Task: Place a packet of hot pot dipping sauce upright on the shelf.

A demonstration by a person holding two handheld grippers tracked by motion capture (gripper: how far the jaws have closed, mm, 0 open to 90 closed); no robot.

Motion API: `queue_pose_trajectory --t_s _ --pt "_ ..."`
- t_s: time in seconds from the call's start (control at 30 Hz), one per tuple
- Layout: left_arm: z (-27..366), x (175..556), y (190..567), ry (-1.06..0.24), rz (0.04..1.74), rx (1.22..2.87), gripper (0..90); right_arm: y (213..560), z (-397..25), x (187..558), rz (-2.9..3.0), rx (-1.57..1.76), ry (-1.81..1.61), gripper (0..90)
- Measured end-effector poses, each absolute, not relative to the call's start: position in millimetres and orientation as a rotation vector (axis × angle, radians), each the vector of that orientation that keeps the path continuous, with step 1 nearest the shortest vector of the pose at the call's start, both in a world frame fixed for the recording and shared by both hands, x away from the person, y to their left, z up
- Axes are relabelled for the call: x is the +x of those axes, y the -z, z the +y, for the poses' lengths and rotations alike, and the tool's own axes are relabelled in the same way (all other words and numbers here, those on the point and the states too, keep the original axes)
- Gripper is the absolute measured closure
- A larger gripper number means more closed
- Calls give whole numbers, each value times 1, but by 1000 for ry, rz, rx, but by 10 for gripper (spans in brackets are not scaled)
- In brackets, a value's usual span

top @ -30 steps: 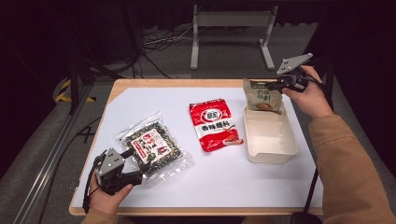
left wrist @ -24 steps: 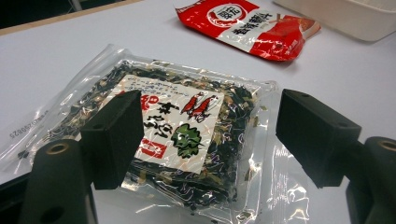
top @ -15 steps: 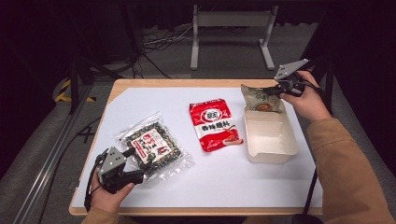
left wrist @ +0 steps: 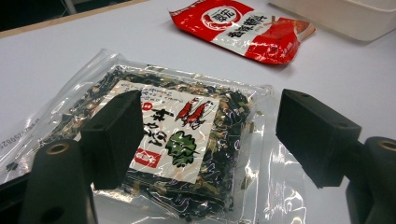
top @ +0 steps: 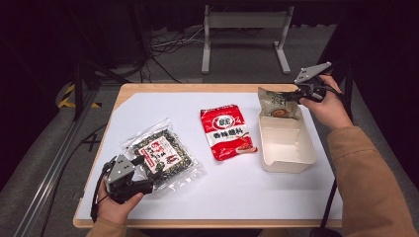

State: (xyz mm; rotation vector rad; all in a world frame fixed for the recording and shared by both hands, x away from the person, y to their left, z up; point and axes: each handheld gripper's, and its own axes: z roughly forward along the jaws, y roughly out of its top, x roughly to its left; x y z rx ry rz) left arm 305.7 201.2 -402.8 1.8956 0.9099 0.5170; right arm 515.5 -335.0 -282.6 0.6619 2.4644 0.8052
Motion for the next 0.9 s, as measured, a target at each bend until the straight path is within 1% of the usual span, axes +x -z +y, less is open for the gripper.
queue_pose_trajectory --t_s 0.2,0.27,0.43,0.57,0.73,0.8,0.87,0.9 --pt "201 305 403 -516 908 1899 239 288 -334 519 2475 718 -754 883" --pt "201 305 403 -514 909 1894 239 294 -336 522 2487 748 -633 889" --pt "202 306 403 -515 909 1898 239 300 -350 523 2470 827 -719 885" --pt "200 306 403 -522 907 1903 238 300 -351 523 2461 829 -712 850" --pt "200 306 403 -522 907 1902 238 301 -351 523 2443 850 -715 842" --pt "200 306 403 -516 907 1902 238 301 -351 523 2433 855 -722 816" --pt "200 306 403 -513 908 1901 238 300 -352 522 2413 860 -747 748" --pt "200 306 403 -513 907 1901 238 299 -352 522 2398 865 -761 698"
